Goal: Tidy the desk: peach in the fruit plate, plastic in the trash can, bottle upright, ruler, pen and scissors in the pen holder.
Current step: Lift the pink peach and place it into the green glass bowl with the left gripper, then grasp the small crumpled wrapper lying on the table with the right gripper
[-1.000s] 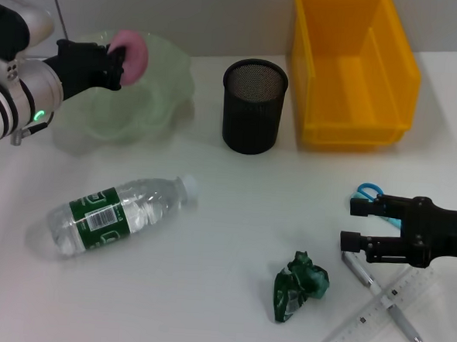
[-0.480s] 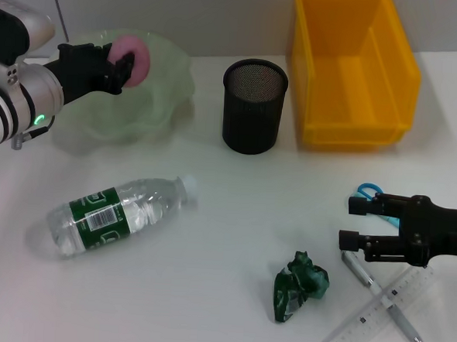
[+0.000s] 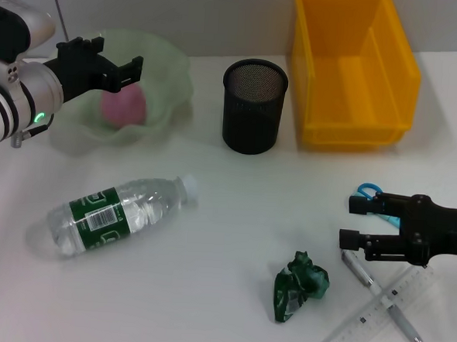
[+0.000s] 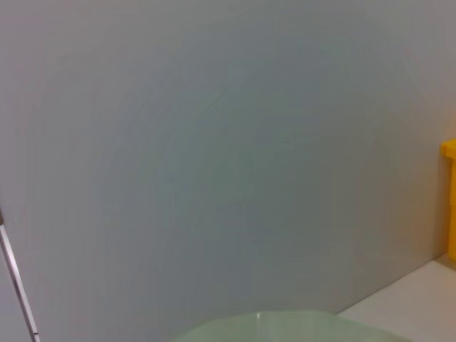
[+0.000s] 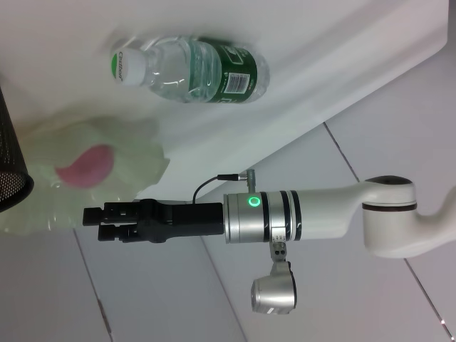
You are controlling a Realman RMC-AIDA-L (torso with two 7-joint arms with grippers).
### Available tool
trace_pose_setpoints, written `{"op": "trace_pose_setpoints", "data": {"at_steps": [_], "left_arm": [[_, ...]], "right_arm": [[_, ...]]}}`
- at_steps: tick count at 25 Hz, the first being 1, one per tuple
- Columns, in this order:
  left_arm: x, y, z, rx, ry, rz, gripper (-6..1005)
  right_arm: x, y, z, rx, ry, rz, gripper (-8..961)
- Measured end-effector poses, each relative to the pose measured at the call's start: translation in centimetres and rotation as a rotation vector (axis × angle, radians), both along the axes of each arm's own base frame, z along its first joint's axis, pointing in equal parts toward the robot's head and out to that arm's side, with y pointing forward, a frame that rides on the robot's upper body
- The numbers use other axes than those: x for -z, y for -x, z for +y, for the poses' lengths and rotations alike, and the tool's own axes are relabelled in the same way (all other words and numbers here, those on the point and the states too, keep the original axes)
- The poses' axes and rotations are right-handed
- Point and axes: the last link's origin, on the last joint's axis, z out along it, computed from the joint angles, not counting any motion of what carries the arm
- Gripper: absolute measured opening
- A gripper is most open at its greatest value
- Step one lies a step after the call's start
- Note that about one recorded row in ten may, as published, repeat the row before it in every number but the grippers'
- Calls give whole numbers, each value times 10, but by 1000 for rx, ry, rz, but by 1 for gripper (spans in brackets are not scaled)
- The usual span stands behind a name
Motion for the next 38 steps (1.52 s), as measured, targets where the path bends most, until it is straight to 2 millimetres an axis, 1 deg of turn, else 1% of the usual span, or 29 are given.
{"op": "trace_pose_setpoints", "data": {"at_steps": [4, 7, 10, 12, 13, 14, 17, 18, 19, 20, 22, 23, 24, 25, 27, 28, 30, 32, 33, 34, 35, 37, 38], "left_arm": [[0, 0, 0, 0, 0, -1, 668], [-2, -3, 0, 4, 9, -40, 756], [-10, -15, -5, 44, 65, -183, 835], [-17, -22, -10, 76, 107, -263, 835], [-31, -31, -21, 141, 182, -360, 835], [-31, -31, -21, 141, 182, -360, 835], [-45, -41, -39, 243, 305, -440, 835], [-50, -45, -51, 303, 388, -463, 835], [-50, -45, -51, 303, 388, -463, 835], [-51, -46, -56, 323, 426, -466, 835], [-51, -46, -65, 348, 484, -462, 835], [-51, -46, -65, 348, 484, -462, 835], [-49, -46, -70, 360, 526, -452, 835], [-49, -46, -70, 360, 526, -452, 835], [-42, -43, -86, 373, 651, -410, 835], [-42, -43, -86, 373, 651, -410, 835], [-38, -39, -94, 376, 703, -382, 835], [-35, -33, -99, 374, 721, -358, 835], [-32, -27, -104, 378, 730, -335, 835], [-32, -27, -104, 378, 730, -335, 835], [-29, -21, -111, 398, 728, -315, 834], [-26, -17, -115, 415, 723, -306, 834], [-23, -10, -123, 441, 704, -291, 834]], "right_arm": [[0, 1, 1, -2, 0, 0, 826], [0, 1, 1, -3, 0, 0, 826], [0, 1, 1, -3, 0, 0, 826], [0, 1, 1, -3, 0, 0, 826], [0, 1, 1, -3, 0, -1, 826], [0, 1, 1, -3, -1, -1, 826], [-1, 1, 1, -4, -1, -1, 826], [-1, 1, 1, -4, -1, -2, 826], [-1, 1, 1, -4, -1, -2, 826], [-1, 1, 1, -4, -1, -2, 826], [-1, 1, 1, -5, -2, -3, 826], [-2, 1, 2, -8, -3, -5, 826], [-2, 1, 2, -8, -3, -5, 826], [-2, 1, 2, -10, -3, -5, 826], [-3, 2, 3, -13, 0, -4, 826], [-4, 4, 5, -11, 6, -2, 826], [-4, 4, 6, -10, 9, -2, 827], [-5, 6, 7, -10, 16, -1, 827], [-5, 7, 8, -10, 19, -1, 827], [-6, 8, 9, -8, 23, -1, 827], [-6, 9, 10, -8, 27, -3, 827], [-7, 10, 12, -6, 38, -10, 827], [-7, 12, 14, -3, 48, -17, 827]]}}
